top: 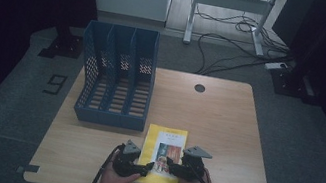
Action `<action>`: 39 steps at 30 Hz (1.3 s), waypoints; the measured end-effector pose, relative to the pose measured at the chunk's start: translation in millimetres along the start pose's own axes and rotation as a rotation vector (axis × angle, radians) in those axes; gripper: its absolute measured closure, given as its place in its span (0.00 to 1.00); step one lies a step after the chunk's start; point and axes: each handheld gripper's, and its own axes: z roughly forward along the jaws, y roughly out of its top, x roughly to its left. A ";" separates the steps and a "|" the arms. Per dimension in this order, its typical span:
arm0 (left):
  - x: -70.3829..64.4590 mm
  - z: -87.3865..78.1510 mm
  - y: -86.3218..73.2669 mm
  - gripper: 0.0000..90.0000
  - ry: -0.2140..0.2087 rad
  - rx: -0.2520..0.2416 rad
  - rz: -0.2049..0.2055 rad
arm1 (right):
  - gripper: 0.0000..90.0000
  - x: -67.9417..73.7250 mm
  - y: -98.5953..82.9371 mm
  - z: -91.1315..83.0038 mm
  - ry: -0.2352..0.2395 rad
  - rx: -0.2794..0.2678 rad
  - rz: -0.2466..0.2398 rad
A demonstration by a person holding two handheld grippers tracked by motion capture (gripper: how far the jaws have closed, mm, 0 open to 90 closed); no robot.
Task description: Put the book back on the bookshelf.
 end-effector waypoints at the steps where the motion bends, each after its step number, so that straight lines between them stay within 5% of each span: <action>1: -0.1 0.0 -0.3 0.30 0.001 -0.001 0.001 | 0.30 0.4 0.2 -0.3 -0.002 -0.001 -0.006; 9: 0.2 0.3 -1.5 0.30 0.000 -0.013 0.004 | 0.36 1.6 2.5 -6.9 0.009 -0.041 0.008; 12: 0.0 0.2 -1.7 0.30 0.000 -0.014 0.004 | 0.38 6.5 6.0 -13.5 0.069 -0.064 0.016; 24: 1.8 -0.3 -1.8 0.30 -0.011 -0.011 0.009 | 0.50 19.5 12.0 -24.0 0.062 -0.126 -0.070; 36: 1.4 -0.1 -1.8 0.30 -0.009 -0.012 0.014 | 0.59 4.3 22.2 -7.0 0.056 -0.071 -0.092; 39: 1.4 -0.2 -1.8 0.30 -0.009 -0.011 0.014 | 0.59 -0.7 21.7 -2.0 0.085 -0.068 -0.060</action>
